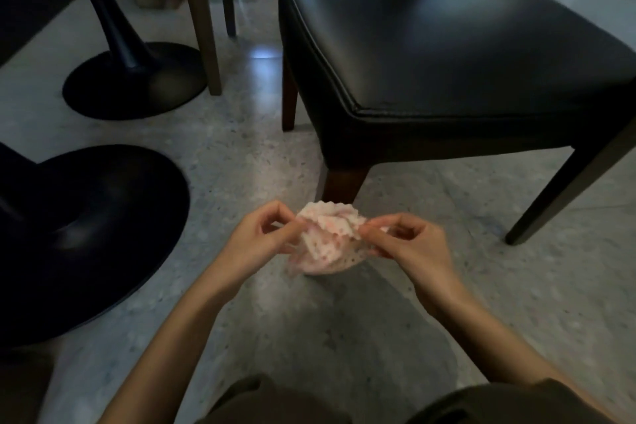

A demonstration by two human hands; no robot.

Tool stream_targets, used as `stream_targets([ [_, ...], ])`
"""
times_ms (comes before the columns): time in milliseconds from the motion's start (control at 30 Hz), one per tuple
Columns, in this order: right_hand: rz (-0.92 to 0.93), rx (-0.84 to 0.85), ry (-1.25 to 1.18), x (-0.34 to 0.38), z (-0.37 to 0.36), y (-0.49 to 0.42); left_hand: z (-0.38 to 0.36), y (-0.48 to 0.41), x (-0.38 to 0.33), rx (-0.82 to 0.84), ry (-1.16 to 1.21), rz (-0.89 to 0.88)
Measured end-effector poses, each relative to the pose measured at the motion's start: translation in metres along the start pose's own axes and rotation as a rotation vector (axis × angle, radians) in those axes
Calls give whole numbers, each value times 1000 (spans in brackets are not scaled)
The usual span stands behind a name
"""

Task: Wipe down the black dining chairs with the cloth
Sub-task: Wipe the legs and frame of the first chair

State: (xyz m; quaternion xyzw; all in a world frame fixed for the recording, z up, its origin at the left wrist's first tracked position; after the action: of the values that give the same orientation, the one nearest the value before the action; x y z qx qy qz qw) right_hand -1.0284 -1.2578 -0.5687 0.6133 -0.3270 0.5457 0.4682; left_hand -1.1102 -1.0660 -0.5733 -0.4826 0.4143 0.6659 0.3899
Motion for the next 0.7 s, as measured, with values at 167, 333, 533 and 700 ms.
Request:
stream_targets([
  [167,-224,18,-600,-9,-1,1,20,3,7,-107,87,8],
  [333,-163,129,-572,16,-11,-1,-19,2,7,-21,-263,-92],
  [533,-184,291,-536,23,-16,-1,-44,-1,-4,70,-320,-423],
  [700,-164,294,-570,24,-8,-3,-50,-3,5,150,-392,-421],
])
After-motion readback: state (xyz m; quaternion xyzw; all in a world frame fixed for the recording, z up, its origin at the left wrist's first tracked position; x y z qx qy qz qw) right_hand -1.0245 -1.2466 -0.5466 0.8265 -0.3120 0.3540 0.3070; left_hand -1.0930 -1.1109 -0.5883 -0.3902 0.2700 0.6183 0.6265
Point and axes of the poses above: each hand's wrist, its own y-axis away from the middle knuckle, its own z-axis out of the back of the hand, x = y × z, the point moved 7 cm from there along -y, towards the middle knuckle, and after that the axes turned 3 degrees about -y, right-handed, at the moved point
